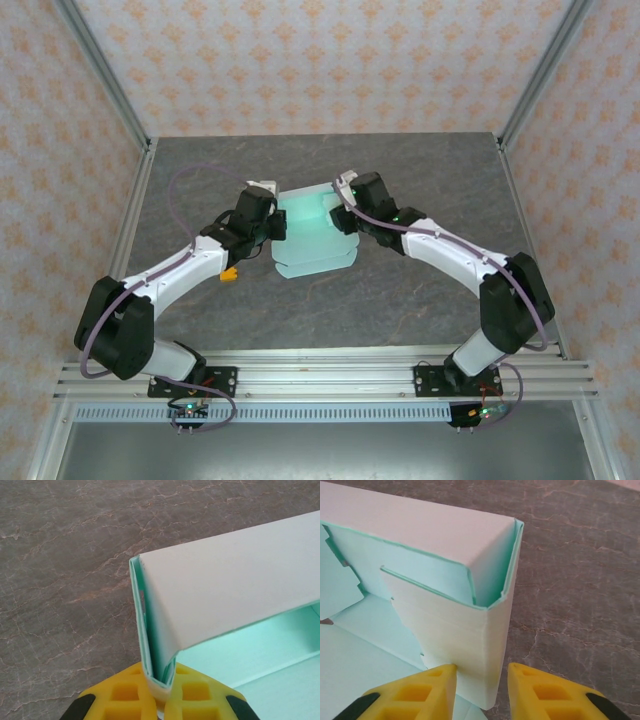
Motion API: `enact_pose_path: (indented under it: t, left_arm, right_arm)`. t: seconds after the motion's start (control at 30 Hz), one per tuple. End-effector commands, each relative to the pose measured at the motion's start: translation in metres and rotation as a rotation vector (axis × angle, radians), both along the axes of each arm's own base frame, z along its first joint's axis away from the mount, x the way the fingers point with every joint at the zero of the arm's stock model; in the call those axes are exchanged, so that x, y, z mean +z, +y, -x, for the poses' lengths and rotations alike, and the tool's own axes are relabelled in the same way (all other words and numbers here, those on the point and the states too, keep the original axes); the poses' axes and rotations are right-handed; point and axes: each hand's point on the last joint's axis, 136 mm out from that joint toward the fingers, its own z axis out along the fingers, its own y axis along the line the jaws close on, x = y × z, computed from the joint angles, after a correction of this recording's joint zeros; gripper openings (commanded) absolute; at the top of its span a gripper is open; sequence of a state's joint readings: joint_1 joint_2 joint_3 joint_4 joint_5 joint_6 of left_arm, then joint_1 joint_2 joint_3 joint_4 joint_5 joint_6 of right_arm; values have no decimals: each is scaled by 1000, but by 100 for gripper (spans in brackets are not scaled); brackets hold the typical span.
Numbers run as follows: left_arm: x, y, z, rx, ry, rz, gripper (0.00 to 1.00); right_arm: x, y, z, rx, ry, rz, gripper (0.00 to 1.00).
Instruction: Fold the paper box
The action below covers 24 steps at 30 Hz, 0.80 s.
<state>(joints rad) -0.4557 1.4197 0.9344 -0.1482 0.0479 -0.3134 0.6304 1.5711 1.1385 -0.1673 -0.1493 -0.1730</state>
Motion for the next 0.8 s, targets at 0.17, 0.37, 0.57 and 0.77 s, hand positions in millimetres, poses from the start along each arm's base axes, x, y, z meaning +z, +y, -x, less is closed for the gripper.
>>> enact_pose_path:
  t: [0.17,0.37,0.57,0.77]
  left_arm:
    - [22,-7,6,-43,-41,30,0]
    - [24,-7,6,-44,-48,32,0]
    - [26,-6,7,-47,-48,29,0]
    - [27,-7,7,-49,-52,38,0]
  right_arm:
    - [29,6,-7,71,-142,8,45]
    - [28,13,-4,160,-100,-29,48]
    - [28,11,-13,129,-90,-48,40]
    - [26,8,-29,-41,-93,-55,31]
